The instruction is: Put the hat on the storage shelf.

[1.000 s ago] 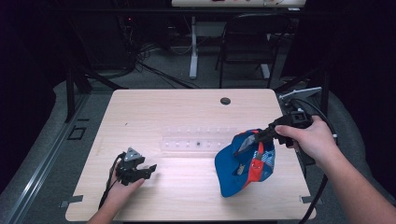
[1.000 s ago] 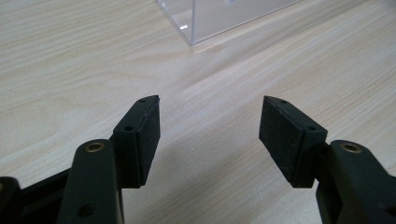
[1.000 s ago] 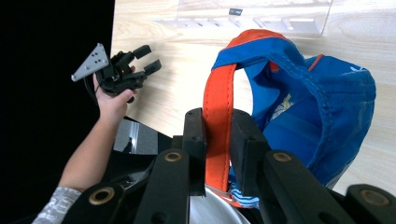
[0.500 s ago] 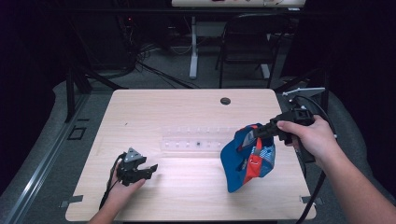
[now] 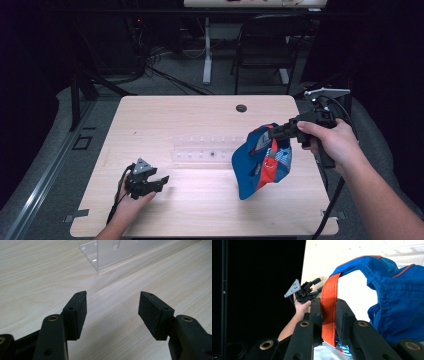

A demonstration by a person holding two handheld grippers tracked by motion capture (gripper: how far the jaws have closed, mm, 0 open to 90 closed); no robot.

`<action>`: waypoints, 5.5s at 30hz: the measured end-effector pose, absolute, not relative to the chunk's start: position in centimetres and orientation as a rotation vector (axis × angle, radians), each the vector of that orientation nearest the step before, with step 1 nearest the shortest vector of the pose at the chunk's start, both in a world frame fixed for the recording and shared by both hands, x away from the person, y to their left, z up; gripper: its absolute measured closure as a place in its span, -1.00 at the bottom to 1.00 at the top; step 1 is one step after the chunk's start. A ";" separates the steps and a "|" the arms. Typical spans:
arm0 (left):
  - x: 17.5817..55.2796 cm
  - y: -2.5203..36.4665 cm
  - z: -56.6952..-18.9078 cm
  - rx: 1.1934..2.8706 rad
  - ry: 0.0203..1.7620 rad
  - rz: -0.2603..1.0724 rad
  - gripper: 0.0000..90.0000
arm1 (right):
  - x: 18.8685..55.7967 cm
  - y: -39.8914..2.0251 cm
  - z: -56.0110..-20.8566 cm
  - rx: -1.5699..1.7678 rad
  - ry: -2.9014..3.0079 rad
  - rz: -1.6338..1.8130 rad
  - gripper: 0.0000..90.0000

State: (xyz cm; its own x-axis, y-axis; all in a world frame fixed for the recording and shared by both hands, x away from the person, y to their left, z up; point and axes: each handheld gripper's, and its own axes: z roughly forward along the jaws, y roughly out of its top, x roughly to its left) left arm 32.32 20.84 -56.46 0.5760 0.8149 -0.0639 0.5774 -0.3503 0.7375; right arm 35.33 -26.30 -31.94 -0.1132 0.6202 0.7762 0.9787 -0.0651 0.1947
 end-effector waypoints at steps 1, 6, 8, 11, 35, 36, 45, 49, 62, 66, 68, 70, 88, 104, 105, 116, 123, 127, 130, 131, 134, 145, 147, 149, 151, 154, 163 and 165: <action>32.3 20.8 -56.4 2.068 1.102 0.412 -0.10 | 35.4 -26.2 -31.9 -1.702 -1.765 -1.051 0.73; 32.2 20.4 -56.5 2.080 1.086 0.417 -0.10 | 35.8 -25.5 -31.4 -1.694 -1.779 -1.058 0.73; 32.2 20.3 -56.5 2.092 1.074 0.421 -0.10 | 36.0 -25.3 -31.1 -1.696 -1.781 -1.064 0.73; 32.1 20.2 -56.5 2.088 1.076 0.416 -0.09 | 36.2 -25.1 -30.6 -1.695 -1.785 -1.081 0.73; 29.9 14.2 -51.7 2.019 0.804 0.374 -0.03 | 38.3 -21.9 -29.5 -1.654 -1.804 -1.132 0.73; 29.6 13.4 -51.4 2.029 0.764 0.378 -0.03 | 38.3 -21.9 -29.5 -1.654 -1.804 -1.132 0.73; 27.7 6.5 -50.6 2.076 0.580 0.333 0.06 | 38.8 -21.1 -29.7 -1.642 -1.804 -1.151 0.73; 27.6 4.9 -50.8 2.071 0.573 0.312 0.10 | 38.8 -20.8 -29.6 -1.637 -1.810 -1.145 0.73; 27.9 4.8 -50.5 2.048 0.575 0.435 0.80 | 38.6 -20.9 -29.6 -1.634 -1.814 -1.147 0.72; 28.1 5.5 -50.2 2.045 0.567 0.471 0.90 | 38.6 -20.8 -29.7 -1.623 -1.819 -1.154 0.72; 28.1 5.9 -50.1 2.036 0.561 0.480 0.95 | 38.6 -20.7 -29.7 -1.626 -1.818 -1.151 0.72; 28.3 6.2 -50.0 2.032 0.568 0.487 0.95 | 38.6 -20.5 -29.9 -1.624 -1.815 -1.157 0.72; 30.9 8.3 -50.3 1.987 0.623 0.593 0.96 | 39.7 -19.4 -31.7 -1.606 -1.824 -1.125 0.72; 32.4 9.3 -51.3 1.966 0.673 0.567 0.96 | 41.3 -17.4 -33.9 -1.607 -1.827 -1.074 0.72; 32.4 9.3 -51.3 1.966 0.673 0.567 0.96 | 41.3 -17.4 -33.9 -1.607 -1.827 -1.074 0.72; 32.9 9.5 -51.6 1.950 0.649 0.537 0.96 | 41.4 -17.5 -34.8 -1.615 -1.815 -1.066 0.72; 33.1 9.8 -51.6 1.936 0.638 0.530 0.96 | 41.2 -17.5 -34.6 -1.617 -1.816 -1.069 0.72; 33.6 9.7 -52.2 1.958 0.657 0.512 0.95 | 41.4 -17.7 -34.6 -1.623 -1.815 -1.073 0.72; 33.6 9.6 -52.8 1.978 0.662 0.511 0.95 | 41.5 -17.8 -34.8 -1.624 -1.816 -1.067 0.72; 33.6 9.6 -52.9 1.987 0.666 0.515 0.95 | 41.5 -17.8 -34.9 -1.624 -1.811 -1.064 0.72; 33.6 9.5 -53.0 1.991 0.667 0.521 0.95 | 41.5 -17.7 -35.2 -1.630 -1.810 -1.052 0.72; 33.5 9.5 -53.7 2.015 0.694 0.514 0.95 | 41.8 -18.0 -36.2 -1.654 -1.798 -1.047 0.71; 33.5 9.6 -53.8 2.019 0.698 0.508 0.95 | 41.8 -18.1 -36.3 -1.649 -1.810 -1.034 0.72; 33.5 9.6 -53.9 2.022 0.700 0.504 0.96 | 41.8 -18.0 -36.4 -1.662 -1.795 -1.039 0.71; 33.6 9.7 -54.0 2.018 0.703 0.498 0.96 | 41.8 -18.0 -36.5 -1.654 -1.811 -1.033 0.71; 33.5 9.9 -54.1 2.024 0.710 0.490 0.95 | 41.9 -18.1 -36.6 -1.653 -1.812 -1.034 0.71; 33.5 10.4 -54.1 2.009 0.724 0.475 0.91 | 42.0 -18.3 -36.6 -1.677 -1.797 -1.026 0.71; 33.6 10.4 -54.1 2.013 0.727 0.472 0.90 | 42.1 -18.5 -36.7 -1.672 -1.807 -1.031 0.71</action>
State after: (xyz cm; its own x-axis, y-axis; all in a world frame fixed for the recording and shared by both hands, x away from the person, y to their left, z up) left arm 33.57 10.44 -54.09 0.7524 0.6573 0.0432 0.3070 -0.4080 0.8598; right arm 42.11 -18.46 -36.71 -0.1485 0.6260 0.7655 0.9776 -0.0241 0.2093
